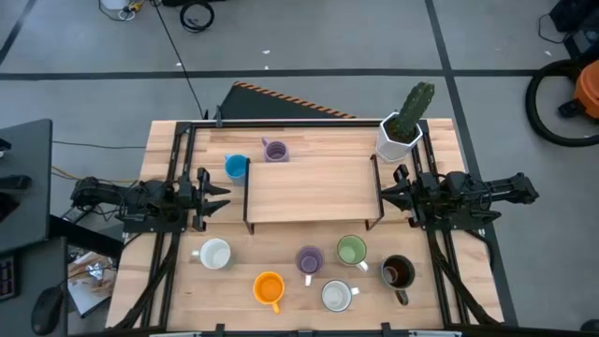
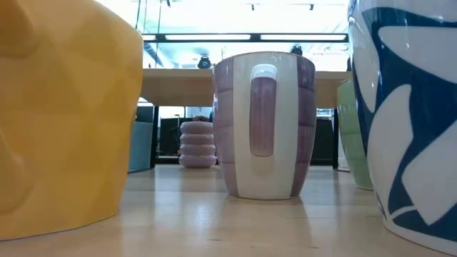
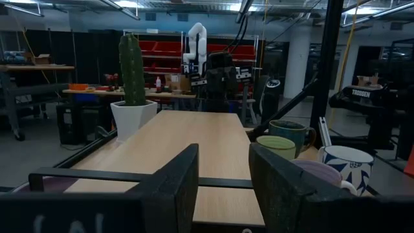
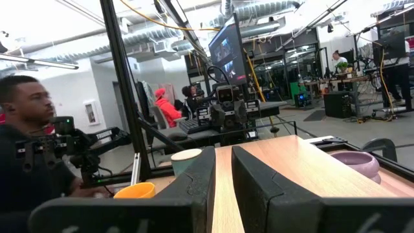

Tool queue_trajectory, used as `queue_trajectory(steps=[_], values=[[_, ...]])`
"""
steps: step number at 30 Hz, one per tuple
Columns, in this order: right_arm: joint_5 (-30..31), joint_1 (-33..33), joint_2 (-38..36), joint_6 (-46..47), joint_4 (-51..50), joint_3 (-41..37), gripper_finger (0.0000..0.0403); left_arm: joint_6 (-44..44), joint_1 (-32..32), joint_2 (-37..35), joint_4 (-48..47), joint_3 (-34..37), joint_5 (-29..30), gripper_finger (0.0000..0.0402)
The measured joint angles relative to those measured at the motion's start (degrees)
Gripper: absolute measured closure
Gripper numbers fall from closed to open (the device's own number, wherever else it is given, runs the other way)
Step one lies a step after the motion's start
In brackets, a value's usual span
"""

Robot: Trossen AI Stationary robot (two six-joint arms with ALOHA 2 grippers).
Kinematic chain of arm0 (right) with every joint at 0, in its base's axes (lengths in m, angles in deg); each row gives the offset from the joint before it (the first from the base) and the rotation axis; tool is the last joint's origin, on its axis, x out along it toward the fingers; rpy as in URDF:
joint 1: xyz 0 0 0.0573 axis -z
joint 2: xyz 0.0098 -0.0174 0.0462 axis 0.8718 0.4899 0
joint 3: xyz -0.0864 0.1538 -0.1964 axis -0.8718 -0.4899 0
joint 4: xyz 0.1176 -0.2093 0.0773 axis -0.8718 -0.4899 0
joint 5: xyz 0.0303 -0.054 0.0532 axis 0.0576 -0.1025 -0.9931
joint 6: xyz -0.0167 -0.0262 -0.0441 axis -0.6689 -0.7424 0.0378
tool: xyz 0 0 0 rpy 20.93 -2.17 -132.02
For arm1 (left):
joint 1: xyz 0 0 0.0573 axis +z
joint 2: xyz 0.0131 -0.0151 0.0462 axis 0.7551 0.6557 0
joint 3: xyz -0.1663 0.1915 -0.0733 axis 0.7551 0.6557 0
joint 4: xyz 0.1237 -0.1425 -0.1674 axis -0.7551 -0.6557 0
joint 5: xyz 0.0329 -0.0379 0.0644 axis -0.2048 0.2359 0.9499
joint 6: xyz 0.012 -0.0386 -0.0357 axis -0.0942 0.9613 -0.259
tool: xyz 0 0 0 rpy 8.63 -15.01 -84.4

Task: Place coffee mugs

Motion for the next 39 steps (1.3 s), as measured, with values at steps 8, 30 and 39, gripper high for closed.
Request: queue_trajectory(steps=[8, 30, 39], values=[[0.0, 0.0, 0.0, 0.0, 0.0, 0.0, 0.0346, 0.0, 0.0, 0.0, 0.0, 0.0, 0.0, 0.0260], [0.0, 0.0, 0.0, 0.0, 0.0, 0.0, 0.0346, 0.0, 0.0, 0.0, 0.0, 0.0, 0.0, 0.0260], [0.0, 0.0, 0.0, 0.0, 0.0, 0.0, 0.0346, 1.4, 0.0, 0.0, 0.0, 0.0, 0.0, 0.0260]])
